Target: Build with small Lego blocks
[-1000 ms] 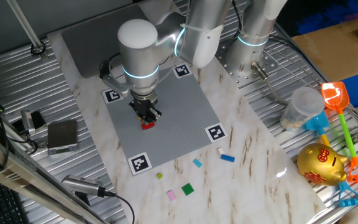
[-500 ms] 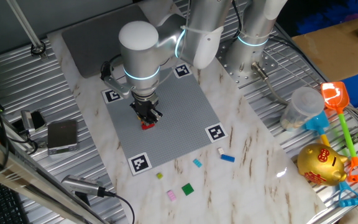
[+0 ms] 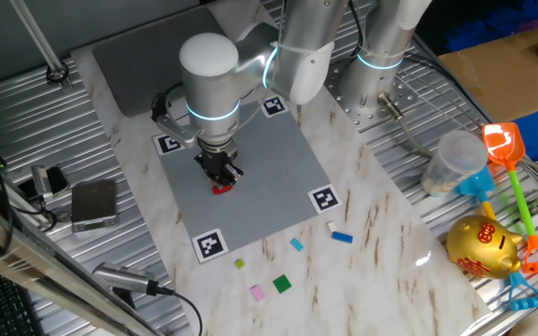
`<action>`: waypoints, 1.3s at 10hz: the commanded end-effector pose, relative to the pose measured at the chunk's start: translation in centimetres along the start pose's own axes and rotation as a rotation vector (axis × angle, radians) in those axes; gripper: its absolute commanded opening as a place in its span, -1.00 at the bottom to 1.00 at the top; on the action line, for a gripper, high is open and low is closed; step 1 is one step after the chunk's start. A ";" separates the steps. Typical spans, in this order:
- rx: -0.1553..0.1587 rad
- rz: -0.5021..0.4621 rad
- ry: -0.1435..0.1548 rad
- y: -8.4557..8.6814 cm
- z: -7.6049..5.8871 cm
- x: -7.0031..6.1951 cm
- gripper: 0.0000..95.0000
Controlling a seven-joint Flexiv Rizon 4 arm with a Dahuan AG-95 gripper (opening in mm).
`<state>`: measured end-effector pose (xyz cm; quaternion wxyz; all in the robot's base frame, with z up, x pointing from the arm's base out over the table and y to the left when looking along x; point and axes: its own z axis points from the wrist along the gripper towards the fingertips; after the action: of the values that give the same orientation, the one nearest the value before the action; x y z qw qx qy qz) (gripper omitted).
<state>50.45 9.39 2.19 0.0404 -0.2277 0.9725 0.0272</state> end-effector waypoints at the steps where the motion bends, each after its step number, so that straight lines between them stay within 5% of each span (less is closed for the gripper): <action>1: 0.002 -0.002 0.001 0.0 0.4 0.0 -1.00; 7: 0.004 -0.006 0.003 0.2 -0.9 0.2 -1.00; 13: 0.003 -0.014 -0.001 -0.5 -0.6 0.2 -1.00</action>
<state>50.53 8.64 2.56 0.0428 -0.2348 0.9708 0.0245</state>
